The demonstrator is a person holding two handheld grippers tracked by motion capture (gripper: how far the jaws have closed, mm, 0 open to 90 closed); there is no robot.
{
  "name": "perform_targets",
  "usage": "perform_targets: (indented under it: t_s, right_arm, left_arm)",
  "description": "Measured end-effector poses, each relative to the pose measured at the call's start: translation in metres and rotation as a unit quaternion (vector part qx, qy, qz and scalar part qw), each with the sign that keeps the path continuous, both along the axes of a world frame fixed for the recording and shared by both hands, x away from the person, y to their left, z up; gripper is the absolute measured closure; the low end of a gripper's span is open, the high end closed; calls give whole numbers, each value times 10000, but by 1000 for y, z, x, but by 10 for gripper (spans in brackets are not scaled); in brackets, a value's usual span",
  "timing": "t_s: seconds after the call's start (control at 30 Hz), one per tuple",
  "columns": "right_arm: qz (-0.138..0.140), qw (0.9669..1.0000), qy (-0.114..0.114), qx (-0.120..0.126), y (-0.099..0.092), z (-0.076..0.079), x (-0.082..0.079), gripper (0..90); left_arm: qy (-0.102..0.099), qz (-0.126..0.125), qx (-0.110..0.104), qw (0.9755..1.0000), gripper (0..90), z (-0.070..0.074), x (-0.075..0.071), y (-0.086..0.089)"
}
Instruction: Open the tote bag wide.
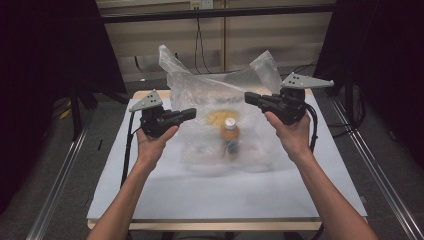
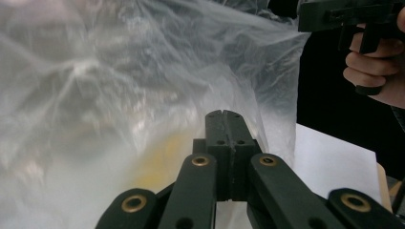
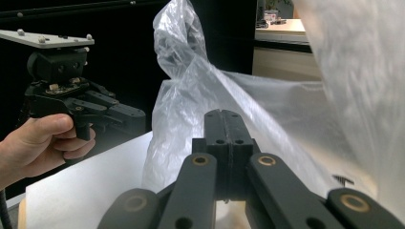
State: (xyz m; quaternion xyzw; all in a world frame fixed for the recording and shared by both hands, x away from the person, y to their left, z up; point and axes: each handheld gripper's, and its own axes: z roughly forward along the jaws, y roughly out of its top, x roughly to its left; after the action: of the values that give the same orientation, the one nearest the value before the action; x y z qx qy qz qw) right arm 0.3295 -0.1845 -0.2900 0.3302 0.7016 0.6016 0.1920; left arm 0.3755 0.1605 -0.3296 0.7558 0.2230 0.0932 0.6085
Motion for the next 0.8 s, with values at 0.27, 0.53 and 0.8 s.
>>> perform_targets:
  t_s: [0.27,0.53,0.8]
  right_arm:
    - [-292,9996,47,-18,2,14,18,900]
    - [-694,9972,249,-134,1,15,34,900]
    - [-765,9961,409,-171,2,5,44,900]
  left_arm:
    - [-176,20,-97,9998,900,28,16,-13]
    - [-206,48,-112,9997,900,35,29,-26]
    - [-217,-27,64,9997,900,34,36,-38]
